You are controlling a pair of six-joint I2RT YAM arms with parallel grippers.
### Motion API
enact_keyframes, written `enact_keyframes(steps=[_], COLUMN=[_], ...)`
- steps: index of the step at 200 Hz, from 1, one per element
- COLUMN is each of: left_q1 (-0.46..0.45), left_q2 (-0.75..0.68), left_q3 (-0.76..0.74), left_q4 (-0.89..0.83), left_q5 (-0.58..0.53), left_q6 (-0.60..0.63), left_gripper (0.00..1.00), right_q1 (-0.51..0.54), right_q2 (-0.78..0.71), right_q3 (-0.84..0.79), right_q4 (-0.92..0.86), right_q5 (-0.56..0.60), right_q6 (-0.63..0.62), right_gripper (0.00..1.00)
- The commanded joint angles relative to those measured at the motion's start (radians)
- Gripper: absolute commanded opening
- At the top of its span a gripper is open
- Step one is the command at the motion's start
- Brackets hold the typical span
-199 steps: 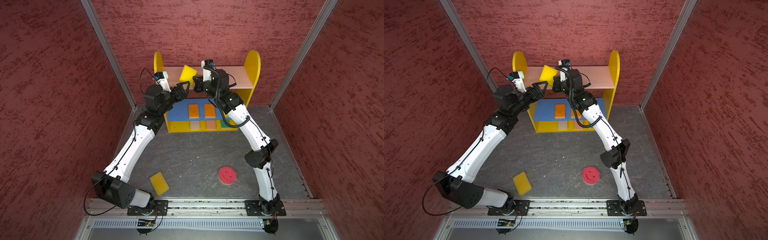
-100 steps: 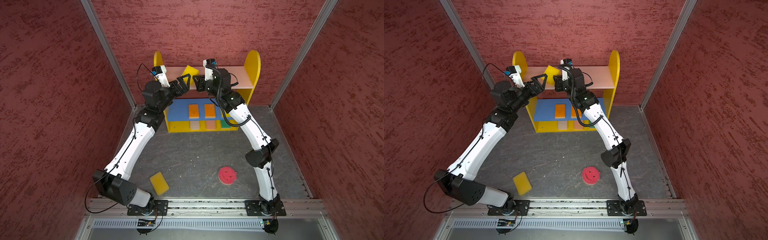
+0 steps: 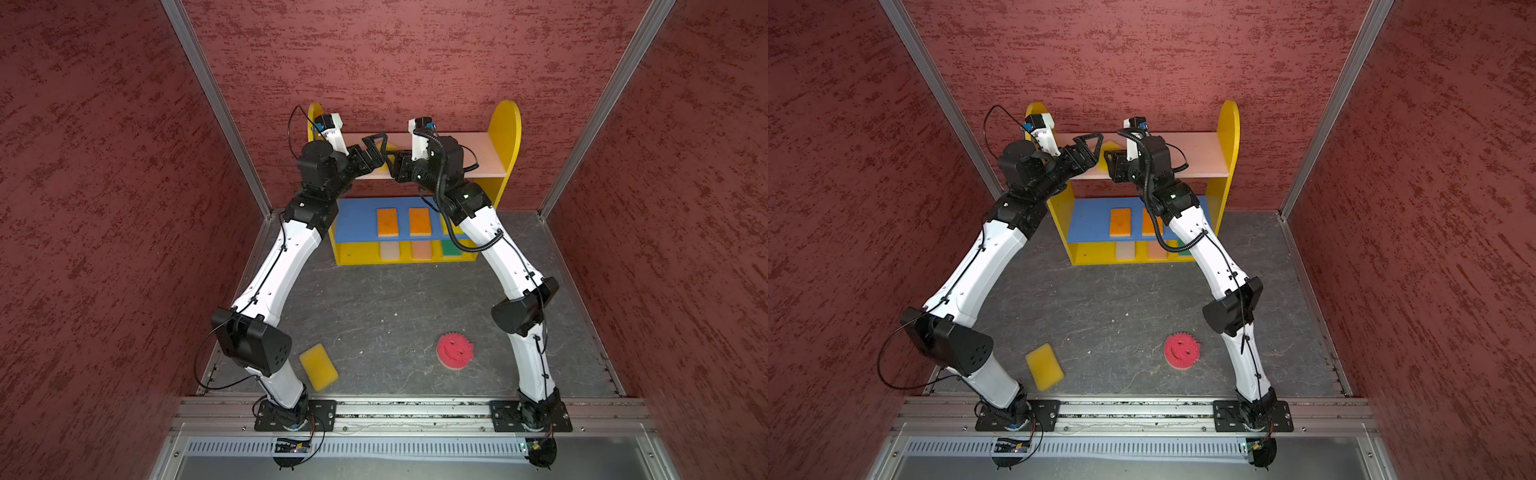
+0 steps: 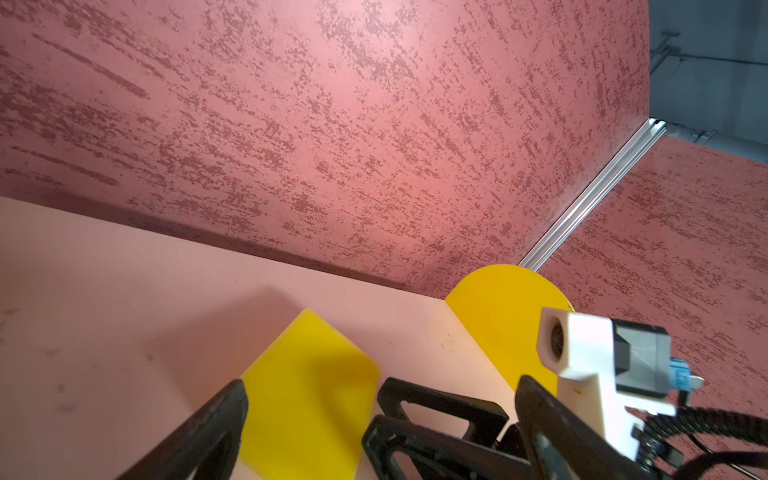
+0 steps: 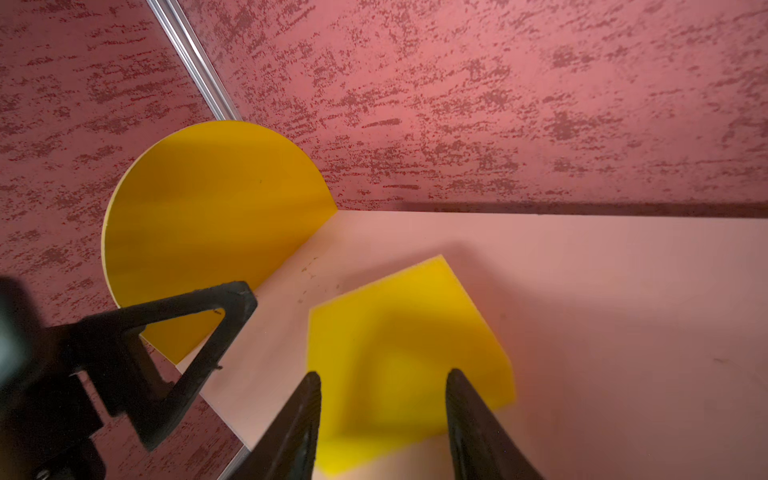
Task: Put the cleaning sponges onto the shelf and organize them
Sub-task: 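Lower the yellow sponge onto the pink shelf and release with both grippers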
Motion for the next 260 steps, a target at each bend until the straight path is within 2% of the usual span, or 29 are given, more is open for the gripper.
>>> enact_keyframes(steps=[1, 29, 54, 66, 73, 88, 115, 124, 143, 151, 183, 206, 231, 260], left_q1=[0.006, 0.017, 0.035, 0.042, 0.046, 0.049, 0.049, 0.048, 0.045, 0.043, 0.033, 0.027, 0.025, 0.008], left_q2=[0.019, 0.064, 0.109, 0.134, 0.147, 0.165, 0.174, 0.178, 0.185, 0.174, 0.144, 0.144, 0.147, 0.175], left_q3=[0.035, 0.101, 0.159, 0.192, 0.205, 0.218, 0.226, 0.241, 0.287, 0.277, 0.262, 0.265, 0.319, 0.379], left_q4=[-0.025, -0.062, -0.074, -0.083, -0.084, -0.083, -0.092, -0.119, -0.220, -0.229, -0.259, -0.277, -0.344, -0.408], left_q5=[0.022, 0.014, 0.054, 0.071, 0.089, 0.103, 0.108, 0.094, 0.065, 0.051, 0.009, -0.027, -0.131, -0.177], left_q6=[0.000, 0.010, -0.011, -0.024, -0.037, -0.058, -0.071, -0.072, -0.074, -0.077, -0.075, -0.070, -0.033, -0.011], left_gripper=[1.00, 1.00, 0.91, 0.78, 0.74, 0.73, 0.69, 0.65, 0.44, 0.39, 0.35, 0.29, 0.33, 0.38], right_q1=[-0.021, -0.029, -0.029, -0.029, -0.029, -0.029, -0.031, -0.030, -0.031, -0.030, -0.030, -0.030, -0.030, -0.030], right_q2=[-0.048, -0.070, -0.095, -0.097, -0.097, -0.094, -0.077, -0.071, -0.063, -0.061, -0.058, -0.058, -0.058, -0.054], right_q3=[0.016, -0.010, -0.063, -0.064, -0.064, -0.063, -0.057, -0.054, -0.050, -0.050, -0.050, -0.050, -0.053, -0.058], right_q4=[-0.040, -0.080, -0.069, -0.075, -0.075, -0.074, -0.073, -0.073, -0.071, -0.068, -0.070, -0.077, -0.089, -0.089], right_q5=[0.053, 0.018, -0.017, -0.012, -0.012, -0.015, -0.037, -0.044, -0.060, -0.065, -0.080, -0.083, -0.083, -0.086], right_q6=[-0.010, 0.026, 0.036, 0.036, 0.036, 0.038, 0.052, 0.057, 0.069, 0.071, 0.080, 0.082, 0.078, 0.078], right_gripper=[0.47, 0.29, 0.26, 0.20, 0.19, 0.13, 0.10, 0.09, 0.08, 0.08, 0.08, 0.08, 0.08, 0.08])
